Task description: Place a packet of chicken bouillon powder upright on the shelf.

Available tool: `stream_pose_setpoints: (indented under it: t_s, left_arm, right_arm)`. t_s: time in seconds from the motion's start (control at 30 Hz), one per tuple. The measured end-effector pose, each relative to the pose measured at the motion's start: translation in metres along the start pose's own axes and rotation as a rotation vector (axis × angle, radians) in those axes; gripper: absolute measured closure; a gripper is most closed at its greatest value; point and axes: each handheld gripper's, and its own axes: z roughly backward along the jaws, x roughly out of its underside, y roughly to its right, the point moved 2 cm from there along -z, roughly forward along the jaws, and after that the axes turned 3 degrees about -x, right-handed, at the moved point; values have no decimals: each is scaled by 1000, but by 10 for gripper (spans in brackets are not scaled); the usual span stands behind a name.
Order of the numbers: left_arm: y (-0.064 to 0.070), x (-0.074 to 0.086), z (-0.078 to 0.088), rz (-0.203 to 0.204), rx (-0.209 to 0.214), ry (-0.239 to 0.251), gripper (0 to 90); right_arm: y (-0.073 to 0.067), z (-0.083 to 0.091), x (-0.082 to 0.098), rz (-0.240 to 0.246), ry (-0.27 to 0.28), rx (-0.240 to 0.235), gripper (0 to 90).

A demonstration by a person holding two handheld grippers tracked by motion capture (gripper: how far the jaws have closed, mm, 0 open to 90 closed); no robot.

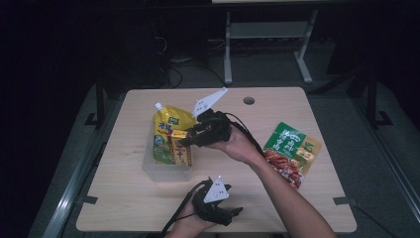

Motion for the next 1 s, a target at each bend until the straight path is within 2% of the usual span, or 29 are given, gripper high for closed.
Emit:
stream_pose_setpoints:
  t_s: [0.13, 0.27, 0.47, 0.57, 0.73, 0.9, 1.0]
  left_arm:
    - [0, -1, 1, 4, 1, 3, 255]
    - [-1, -1, 1, 4, 4, 9, 255]
    - [-1, 0, 1, 0, 1, 5, 255]
    - [1, 0, 1, 21, 4, 13, 255]
    - [-1, 0, 2, 6, 3, 12, 255]
    - [-2, 0, 2, 8, 4, 11, 254]
    - [-1, 0, 2, 6, 3, 12, 253]
  right_arm:
    - [1, -11, -4, 8, 3, -17, 671]
    - [2, -20, -8, 24, -17, -25, 671]
    - [4, -30, -8, 12, -25, -41, 671]
    - [6, -35, -6, 14, -36, -41, 670]
    - [7, -41, -4, -3, -49, -55, 670]
    - [8, -46, -2, -17, -56, -67, 670]
    - [7, -51, 1, -5, -77, -69, 669]
